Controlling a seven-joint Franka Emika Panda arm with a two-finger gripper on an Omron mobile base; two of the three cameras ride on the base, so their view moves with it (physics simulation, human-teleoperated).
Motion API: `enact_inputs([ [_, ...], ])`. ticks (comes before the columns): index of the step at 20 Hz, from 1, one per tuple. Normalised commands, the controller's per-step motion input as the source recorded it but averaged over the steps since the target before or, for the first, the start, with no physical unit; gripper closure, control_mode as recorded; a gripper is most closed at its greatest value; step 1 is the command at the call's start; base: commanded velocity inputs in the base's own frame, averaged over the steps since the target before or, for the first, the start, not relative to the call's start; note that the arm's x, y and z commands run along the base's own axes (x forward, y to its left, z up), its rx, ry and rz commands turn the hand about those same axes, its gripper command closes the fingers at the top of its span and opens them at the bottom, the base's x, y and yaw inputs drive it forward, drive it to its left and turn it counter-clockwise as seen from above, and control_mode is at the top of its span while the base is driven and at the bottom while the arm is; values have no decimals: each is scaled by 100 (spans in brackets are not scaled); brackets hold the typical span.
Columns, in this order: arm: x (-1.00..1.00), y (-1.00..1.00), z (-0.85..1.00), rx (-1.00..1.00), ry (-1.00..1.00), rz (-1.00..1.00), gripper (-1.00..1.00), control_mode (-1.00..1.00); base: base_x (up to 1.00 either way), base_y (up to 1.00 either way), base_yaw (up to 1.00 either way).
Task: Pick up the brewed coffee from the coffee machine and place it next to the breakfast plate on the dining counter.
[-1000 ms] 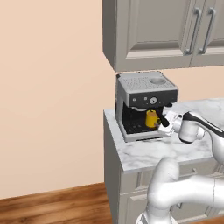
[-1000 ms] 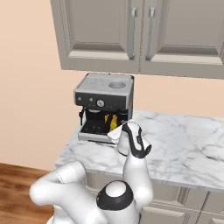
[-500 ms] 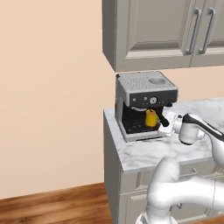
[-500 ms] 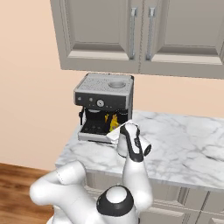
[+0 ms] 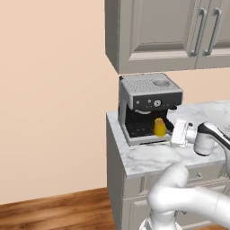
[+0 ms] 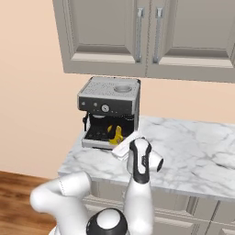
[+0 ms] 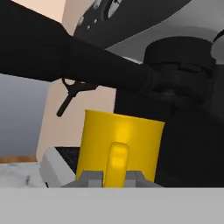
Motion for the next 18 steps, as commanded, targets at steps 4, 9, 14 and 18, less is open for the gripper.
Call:
enact_inputs([
  [4, -55, -27, 0, 0, -6, 1, 100, -100, 0, 0, 0],
  [9, -54, -60, 0, 0, -5, 0, 100, -100, 0, 0, 0],
  [14, -53, -51, 26, 0, -11, 0, 100, -100, 0, 0, 0],
  [18, -40, -24, 83, 0, -19, 0, 100, -100, 0, 0, 0],
])
